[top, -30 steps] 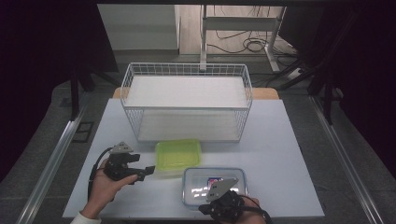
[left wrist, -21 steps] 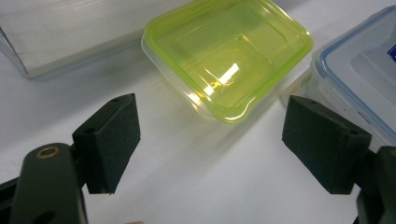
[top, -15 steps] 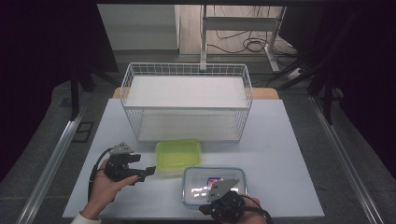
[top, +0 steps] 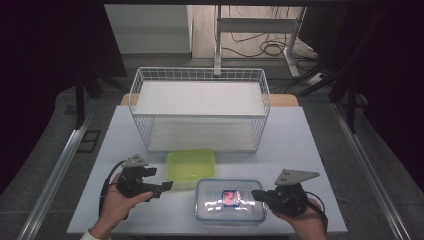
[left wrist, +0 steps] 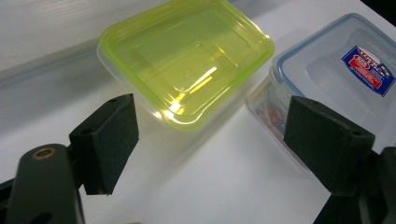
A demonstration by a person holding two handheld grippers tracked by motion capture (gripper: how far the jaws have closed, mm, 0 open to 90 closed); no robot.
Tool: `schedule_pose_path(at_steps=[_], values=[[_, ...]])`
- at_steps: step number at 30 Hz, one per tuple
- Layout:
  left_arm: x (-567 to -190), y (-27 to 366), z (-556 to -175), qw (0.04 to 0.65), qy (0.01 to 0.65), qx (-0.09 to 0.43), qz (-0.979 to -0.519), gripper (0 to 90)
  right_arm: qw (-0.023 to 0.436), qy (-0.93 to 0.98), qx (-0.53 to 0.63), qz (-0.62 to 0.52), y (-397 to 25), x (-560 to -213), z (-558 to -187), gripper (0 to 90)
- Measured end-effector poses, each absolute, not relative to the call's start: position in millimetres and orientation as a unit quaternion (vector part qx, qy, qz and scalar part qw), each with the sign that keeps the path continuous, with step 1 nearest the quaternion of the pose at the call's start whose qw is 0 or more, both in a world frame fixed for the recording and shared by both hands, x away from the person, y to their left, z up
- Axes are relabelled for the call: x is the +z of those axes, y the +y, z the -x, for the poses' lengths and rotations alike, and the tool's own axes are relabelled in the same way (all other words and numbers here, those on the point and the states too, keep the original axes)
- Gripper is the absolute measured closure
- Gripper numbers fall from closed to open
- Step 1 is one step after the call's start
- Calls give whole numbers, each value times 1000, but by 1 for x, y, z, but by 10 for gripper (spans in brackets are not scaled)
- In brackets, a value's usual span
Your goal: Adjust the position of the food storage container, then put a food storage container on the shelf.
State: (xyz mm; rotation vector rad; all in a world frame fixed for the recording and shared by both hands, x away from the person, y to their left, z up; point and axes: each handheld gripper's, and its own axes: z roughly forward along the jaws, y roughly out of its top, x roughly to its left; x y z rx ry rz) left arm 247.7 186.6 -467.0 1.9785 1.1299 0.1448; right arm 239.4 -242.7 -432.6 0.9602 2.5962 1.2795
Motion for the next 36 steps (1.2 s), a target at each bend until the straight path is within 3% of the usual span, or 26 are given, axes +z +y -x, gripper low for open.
schedule_pose_path(at_steps=[2,7,10,20,36], values=[[-468,186,-247,415,450,58,-789,171,49,845,411,-339,-256,-436,-245,812],[-467,185,-247,414,464,61,-781,142,53,832,406,-374,-266,-442,-251,440],[-467,184,-246,414,468,53,-779,115,64,828,403,-386,-265,-444,-250,317],[-463,173,-236,432,467,20,-771,75,37,804,425,-413,-271,-455,-245,155],[-469,136,-224,441,461,-27,-770,76,19,780,448,-437,-276,-459,-239,172]])
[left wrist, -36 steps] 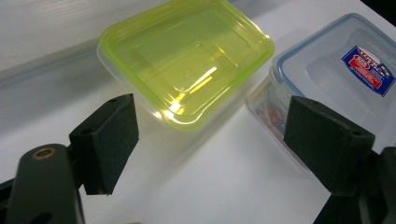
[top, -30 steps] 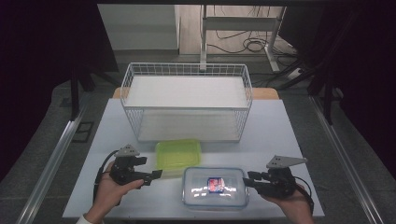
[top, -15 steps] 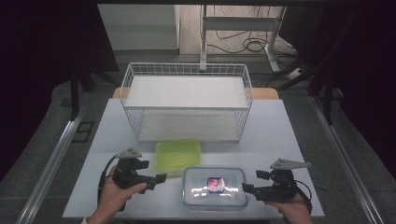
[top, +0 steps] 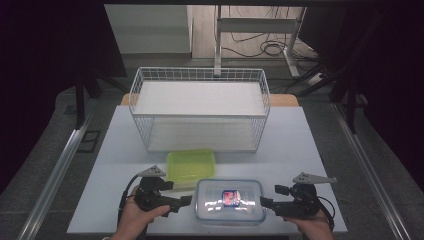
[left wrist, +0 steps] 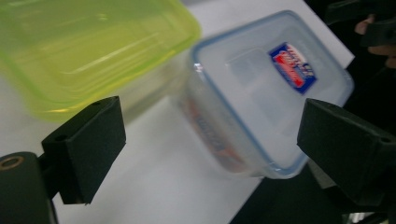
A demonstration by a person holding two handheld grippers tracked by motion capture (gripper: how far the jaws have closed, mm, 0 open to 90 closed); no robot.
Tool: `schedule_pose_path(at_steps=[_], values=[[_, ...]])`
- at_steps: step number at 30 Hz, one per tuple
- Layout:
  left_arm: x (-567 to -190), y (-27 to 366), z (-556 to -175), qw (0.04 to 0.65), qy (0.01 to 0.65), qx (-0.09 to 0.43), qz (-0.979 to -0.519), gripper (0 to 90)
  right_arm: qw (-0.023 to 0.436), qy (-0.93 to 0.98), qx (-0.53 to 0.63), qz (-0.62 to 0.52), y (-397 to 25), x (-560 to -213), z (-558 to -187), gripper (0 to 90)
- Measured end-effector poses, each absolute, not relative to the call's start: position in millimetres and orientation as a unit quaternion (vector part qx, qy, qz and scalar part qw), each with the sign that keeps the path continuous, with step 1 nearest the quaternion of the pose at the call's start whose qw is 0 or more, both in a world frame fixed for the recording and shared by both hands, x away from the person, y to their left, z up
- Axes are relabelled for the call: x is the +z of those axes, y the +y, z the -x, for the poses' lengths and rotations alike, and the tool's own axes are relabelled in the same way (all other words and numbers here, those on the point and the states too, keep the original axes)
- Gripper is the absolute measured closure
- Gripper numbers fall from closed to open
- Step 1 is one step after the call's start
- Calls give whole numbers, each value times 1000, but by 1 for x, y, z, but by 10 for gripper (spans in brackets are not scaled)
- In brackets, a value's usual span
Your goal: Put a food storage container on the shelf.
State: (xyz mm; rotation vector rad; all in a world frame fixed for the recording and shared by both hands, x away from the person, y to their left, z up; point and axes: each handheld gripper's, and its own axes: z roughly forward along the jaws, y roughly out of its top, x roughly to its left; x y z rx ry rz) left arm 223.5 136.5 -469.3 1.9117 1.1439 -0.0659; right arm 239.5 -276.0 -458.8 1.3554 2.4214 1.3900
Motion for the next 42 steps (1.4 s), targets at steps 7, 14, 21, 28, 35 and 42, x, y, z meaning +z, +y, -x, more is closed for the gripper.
schedule_pose_path(at_steps=[7,14,21,28,35,42], values=[[-480,110,-217,436,451,-57,-777,82,19,783,448,-431,-275,-460,-237,181],[-495,106,-224,439,468,-107,-759,101,18,785,445,-430,-272,-463,-237,187],[-506,101,-227,436,467,-143,-755,118,21,790,440,-427,-271,-464,-237,188],[-514,97,-234,435,473,-163,-748,139,18,791,438,-427,-271,-466,-238,188],[-518,96,-238,438,479,-180,-739,175,-32,783,440,-438,-268,-474,-240,168],[-518,99,-238,448,483,-176,-731,213,-63,783,427,-448,-260,-487,-243,164]])
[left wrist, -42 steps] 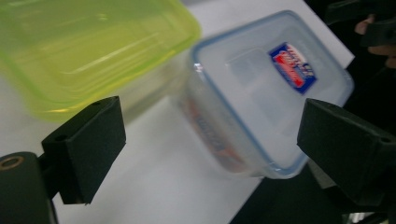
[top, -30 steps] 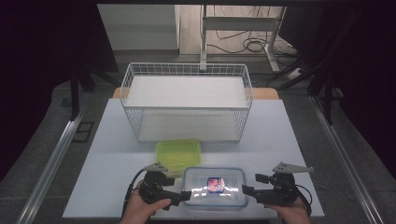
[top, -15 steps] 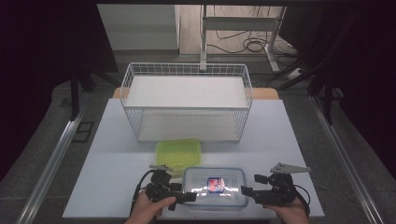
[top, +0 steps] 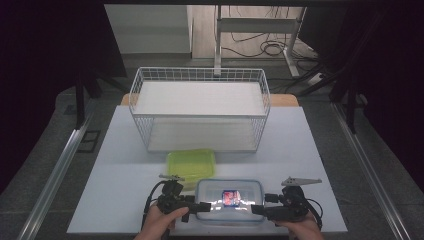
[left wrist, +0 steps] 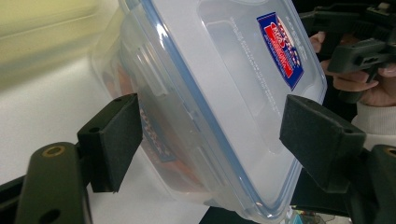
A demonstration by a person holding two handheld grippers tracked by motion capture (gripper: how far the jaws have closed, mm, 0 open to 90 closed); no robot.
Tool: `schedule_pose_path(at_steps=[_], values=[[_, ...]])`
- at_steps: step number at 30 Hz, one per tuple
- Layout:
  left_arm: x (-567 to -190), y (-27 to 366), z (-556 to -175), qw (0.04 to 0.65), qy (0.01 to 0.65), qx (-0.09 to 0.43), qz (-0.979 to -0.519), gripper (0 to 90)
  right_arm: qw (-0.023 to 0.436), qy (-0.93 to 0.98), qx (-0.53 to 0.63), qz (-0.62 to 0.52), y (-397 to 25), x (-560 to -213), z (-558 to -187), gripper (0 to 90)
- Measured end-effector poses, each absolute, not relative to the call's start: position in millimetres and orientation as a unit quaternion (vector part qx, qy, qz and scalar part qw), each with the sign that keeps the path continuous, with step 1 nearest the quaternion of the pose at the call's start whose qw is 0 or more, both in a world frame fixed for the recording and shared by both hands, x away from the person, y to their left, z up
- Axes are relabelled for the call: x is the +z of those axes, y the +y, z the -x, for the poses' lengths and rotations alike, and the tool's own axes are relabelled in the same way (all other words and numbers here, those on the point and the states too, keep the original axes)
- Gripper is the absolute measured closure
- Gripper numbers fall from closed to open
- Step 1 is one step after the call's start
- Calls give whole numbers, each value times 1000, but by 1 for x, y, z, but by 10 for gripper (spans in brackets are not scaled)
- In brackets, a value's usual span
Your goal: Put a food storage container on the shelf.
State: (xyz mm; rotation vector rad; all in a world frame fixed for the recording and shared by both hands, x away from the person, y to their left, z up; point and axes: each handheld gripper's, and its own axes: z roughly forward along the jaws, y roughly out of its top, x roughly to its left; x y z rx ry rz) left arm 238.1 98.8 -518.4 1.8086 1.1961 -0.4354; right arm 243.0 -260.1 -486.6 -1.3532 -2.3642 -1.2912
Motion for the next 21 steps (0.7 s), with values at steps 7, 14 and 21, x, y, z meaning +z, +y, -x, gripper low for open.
schedule_pose_path(at_steps=[7,14,21], values=[[-516,101,-238,451,482,-169,-732,255,83,-769,-422,474,-262,-496,-248,161],[-515,102,-237,454,483,-163,-731,286,117,-755,-426,484,-260,-500,-250,184],[-515,103,-238,454,482,-166,-731,298,130,-746,-424,497,-263,-500,-251,243]])
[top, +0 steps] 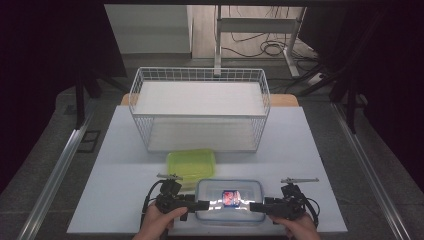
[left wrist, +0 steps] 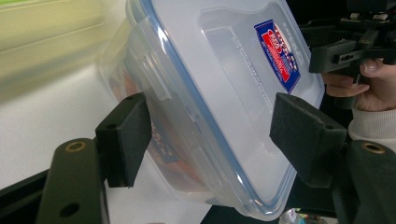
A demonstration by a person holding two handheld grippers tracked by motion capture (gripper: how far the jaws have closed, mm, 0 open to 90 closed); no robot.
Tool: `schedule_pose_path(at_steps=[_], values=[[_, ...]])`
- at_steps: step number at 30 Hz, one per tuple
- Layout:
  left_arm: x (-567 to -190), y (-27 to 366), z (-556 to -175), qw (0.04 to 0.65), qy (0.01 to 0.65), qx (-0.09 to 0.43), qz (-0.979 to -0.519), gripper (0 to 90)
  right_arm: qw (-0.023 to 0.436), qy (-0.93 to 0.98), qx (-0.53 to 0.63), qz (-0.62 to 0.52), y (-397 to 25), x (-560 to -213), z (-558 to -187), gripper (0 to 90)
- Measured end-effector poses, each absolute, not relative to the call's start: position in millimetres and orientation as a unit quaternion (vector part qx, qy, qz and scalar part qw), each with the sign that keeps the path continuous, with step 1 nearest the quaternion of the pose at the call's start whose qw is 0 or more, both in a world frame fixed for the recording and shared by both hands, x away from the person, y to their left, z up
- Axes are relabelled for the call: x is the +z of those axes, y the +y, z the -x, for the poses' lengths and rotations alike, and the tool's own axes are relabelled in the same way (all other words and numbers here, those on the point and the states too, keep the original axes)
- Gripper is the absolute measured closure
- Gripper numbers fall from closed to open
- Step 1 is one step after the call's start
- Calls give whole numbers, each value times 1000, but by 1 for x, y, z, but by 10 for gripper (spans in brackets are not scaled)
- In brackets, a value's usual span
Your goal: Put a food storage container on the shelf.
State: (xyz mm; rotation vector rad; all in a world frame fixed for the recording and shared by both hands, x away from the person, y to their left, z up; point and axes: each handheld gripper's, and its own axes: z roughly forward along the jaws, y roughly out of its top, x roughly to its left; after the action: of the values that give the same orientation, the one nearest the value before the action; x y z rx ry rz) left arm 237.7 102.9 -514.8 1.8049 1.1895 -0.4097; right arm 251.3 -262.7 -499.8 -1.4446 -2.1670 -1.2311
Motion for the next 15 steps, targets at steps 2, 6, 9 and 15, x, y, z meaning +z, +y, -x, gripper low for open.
schedule_pose_path(at_steps=[2,6,9,15], values=[[-515,103,-238,454,482,-166,-731,303,133,-743,-426,499,-265,-499,-251,267],[-514,103,-237,455,482,-165,-730,311,143,-735,-429,505,-268,-500,-252,299],[-513,105,-236,458,480,-163,-730,327,148,-731,-433,506,-270,-500,-252,321],[-512,107,-234,462,478,-163,-729,366,146,-730,-439,502,-273,-498,-250,353]])
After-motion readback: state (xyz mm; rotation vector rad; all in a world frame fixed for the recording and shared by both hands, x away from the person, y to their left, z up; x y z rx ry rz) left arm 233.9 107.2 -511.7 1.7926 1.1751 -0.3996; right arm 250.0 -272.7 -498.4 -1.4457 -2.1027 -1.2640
